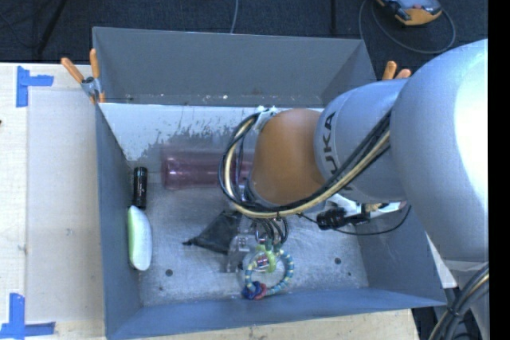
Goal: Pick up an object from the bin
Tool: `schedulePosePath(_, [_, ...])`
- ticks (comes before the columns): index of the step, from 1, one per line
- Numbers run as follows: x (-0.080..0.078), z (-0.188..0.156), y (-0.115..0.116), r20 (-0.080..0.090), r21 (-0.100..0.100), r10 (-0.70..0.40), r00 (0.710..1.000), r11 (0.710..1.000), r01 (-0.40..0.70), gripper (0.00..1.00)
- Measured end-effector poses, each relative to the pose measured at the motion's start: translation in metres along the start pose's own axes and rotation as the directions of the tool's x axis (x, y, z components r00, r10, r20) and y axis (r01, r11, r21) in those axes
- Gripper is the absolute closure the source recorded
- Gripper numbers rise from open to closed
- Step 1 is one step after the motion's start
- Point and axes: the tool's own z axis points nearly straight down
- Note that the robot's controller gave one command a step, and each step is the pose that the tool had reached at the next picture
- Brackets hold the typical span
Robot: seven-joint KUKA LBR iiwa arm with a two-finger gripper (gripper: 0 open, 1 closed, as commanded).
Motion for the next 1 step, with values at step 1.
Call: schedulePosePath(1, [-0.0147, -0.0045, -0.0066, 0.006, -0.005, 0.04, 0.999, 0.999, -0.04, 1.0])
